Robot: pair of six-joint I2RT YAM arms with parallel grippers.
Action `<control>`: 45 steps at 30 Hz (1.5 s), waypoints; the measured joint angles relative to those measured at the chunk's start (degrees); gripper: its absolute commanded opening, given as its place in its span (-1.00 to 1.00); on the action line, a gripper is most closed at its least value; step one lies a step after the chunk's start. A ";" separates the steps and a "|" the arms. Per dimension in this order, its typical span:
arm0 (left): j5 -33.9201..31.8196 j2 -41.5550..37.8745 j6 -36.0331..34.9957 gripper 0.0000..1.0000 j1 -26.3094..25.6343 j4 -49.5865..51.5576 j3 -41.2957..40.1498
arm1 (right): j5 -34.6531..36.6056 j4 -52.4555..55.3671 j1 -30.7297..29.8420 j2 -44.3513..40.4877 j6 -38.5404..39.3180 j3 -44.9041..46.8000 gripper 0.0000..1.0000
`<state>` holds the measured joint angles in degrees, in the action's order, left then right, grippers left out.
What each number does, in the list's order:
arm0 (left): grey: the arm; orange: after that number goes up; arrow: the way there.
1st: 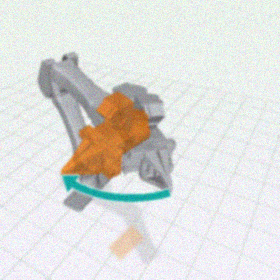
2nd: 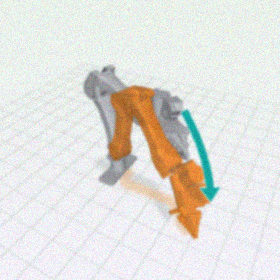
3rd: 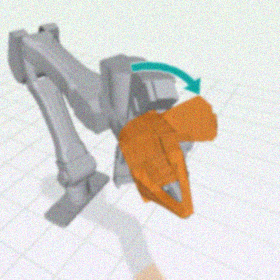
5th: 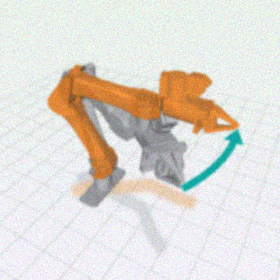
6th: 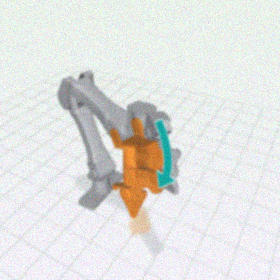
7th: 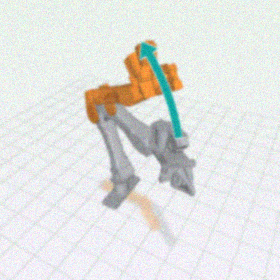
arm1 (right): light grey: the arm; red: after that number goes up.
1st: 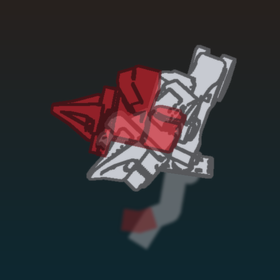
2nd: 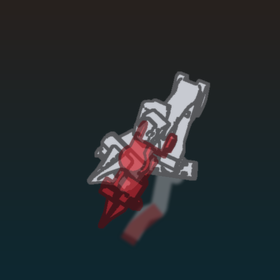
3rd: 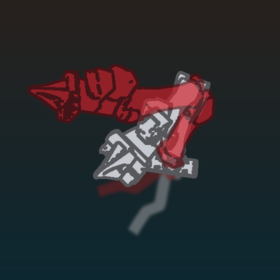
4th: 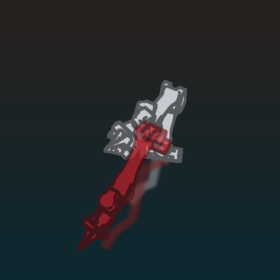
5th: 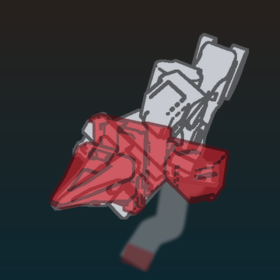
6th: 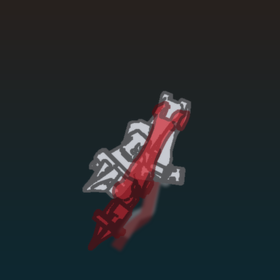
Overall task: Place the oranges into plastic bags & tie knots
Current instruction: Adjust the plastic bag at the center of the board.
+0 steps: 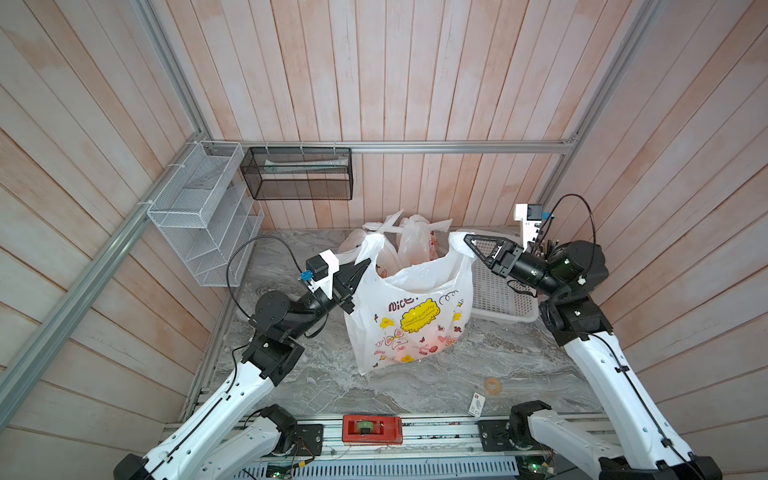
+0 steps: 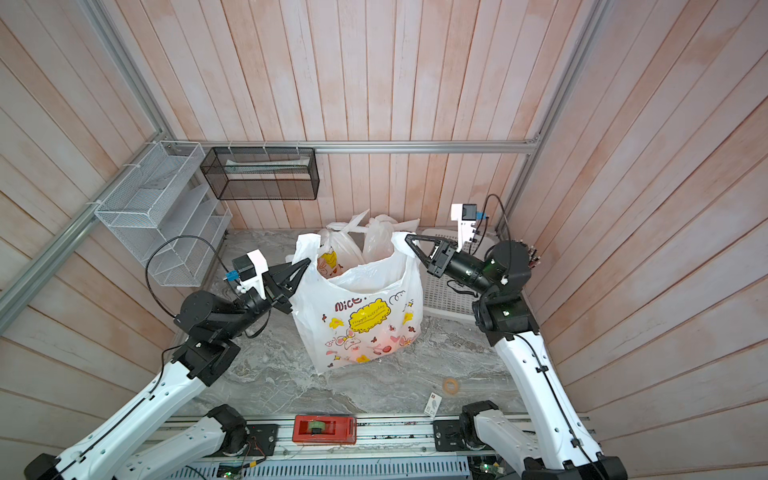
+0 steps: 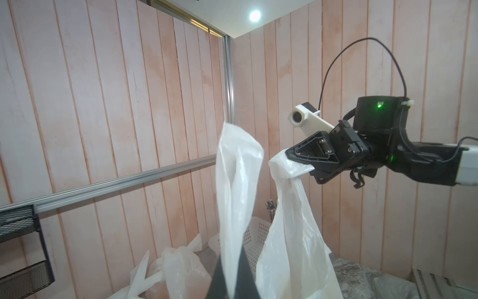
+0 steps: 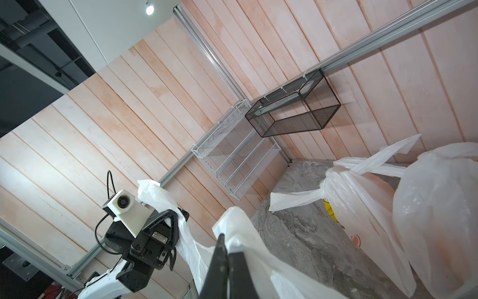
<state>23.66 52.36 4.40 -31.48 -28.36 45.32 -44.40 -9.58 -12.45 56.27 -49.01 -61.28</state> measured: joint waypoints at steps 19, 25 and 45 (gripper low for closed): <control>18.01 19.10 23.45 -1.00 7.48 -26.95 -5.86 | 4.70 9.18 9.27 -7.85 10.34 -2.10 0.41; 24.28 21.86 24.57 -1.00 8.72 -28.06 -2.03 | -2.08 7.89 7.98 -6.99 16.50 -7.41 0.55; 40.30 30.38 25.18 -1.00 8.98 -29.55 6.19 | -1.18 50.56 -15.47 31.08 73.18 -47.74 0.78</control>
<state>63.96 82.74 29.58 -22.50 -57.91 51.51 -45.58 40.97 -27.92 87.35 24.16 -109.01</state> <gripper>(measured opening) 0.047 0.937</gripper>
